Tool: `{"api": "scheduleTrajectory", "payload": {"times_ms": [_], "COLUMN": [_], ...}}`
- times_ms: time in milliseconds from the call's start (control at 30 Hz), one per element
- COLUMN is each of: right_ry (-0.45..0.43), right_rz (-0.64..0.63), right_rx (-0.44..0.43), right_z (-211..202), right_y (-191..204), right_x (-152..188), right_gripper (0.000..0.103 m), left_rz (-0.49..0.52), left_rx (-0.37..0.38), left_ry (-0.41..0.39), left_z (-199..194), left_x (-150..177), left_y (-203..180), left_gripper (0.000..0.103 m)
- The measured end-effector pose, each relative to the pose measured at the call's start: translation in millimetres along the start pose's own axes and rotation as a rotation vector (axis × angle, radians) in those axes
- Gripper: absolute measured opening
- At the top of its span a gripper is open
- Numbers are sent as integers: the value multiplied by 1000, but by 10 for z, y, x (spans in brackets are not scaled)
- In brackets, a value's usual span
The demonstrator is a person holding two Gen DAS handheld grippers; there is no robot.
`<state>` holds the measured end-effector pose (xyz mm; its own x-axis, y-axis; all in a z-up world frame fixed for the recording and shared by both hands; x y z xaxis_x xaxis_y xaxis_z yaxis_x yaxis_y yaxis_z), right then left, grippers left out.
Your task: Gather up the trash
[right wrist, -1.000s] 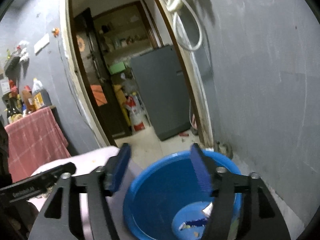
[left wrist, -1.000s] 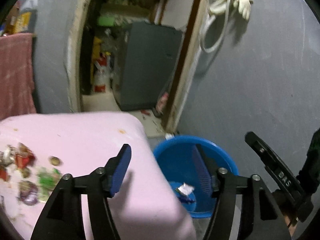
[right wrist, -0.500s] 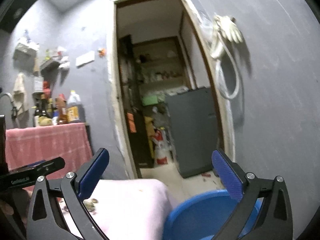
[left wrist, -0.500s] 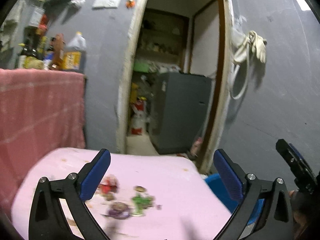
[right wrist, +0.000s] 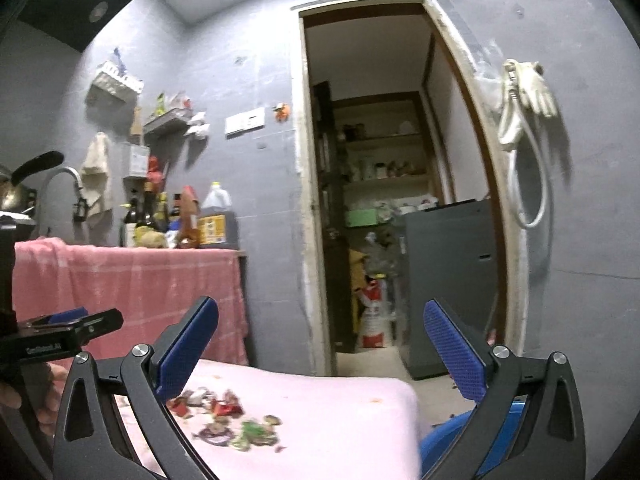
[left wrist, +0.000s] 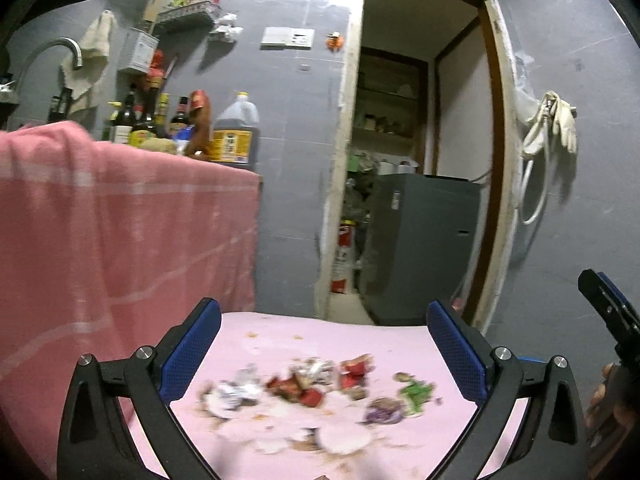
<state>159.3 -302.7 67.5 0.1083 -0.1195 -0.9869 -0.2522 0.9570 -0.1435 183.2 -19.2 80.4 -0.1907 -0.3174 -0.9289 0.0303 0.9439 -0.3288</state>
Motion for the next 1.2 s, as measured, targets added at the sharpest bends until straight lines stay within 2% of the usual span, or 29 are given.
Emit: {"api": "scheduleTrajectory", "payload": {"times_ms": [167,267,500,600,767,967,1033,1167,1200], "right_ry": [41,77,258,307,385,501,552,640,660], "right_rz": [-22,-28,-51,-45,-50,-41,-47,-74,-81], "right_rx": [-53,-82,-100,-109,-137,-177,-191,-232,-243], "right_z": [128,200,482,554,674,870,956,1103,1138], "right_y": [226,324,437,440,476,547,584,681,705], "right_x": [58,113,335,417,525,654,719,865,898], "right_gripper": [103,103,103,103,103,103,97,76,74], "left_rz": [0,-5,-13,-29,-25,-51,-51,-58,-64], "left_rx": [-45,-70,-105,-122,-196,-206,-209,-197,-191], "left_ry": [19,60,169,219,338,419,440,468,475], "left_z": [-49,-27,105,186,417,611,665,751,766], "left_x": [72,175,344,358,391,436,451,474,479], "left_y": [277,417,571,610,708,827,849,881,889], "left_gripper": [101,101,101,101,101,101,101,98,97]}}
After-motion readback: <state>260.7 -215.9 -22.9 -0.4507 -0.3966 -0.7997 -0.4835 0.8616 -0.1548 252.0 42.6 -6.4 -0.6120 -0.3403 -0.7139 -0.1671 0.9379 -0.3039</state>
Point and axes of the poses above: each gripper's, at about its wrist camera, not at the fingertips, and z roughly the way its jaws point, y to its left, x to its underside, the point moved 1 cm from there along z, roughly the way its jaws point, and after that the axes turned 13 degrees about -z, right-handed, at the moved point
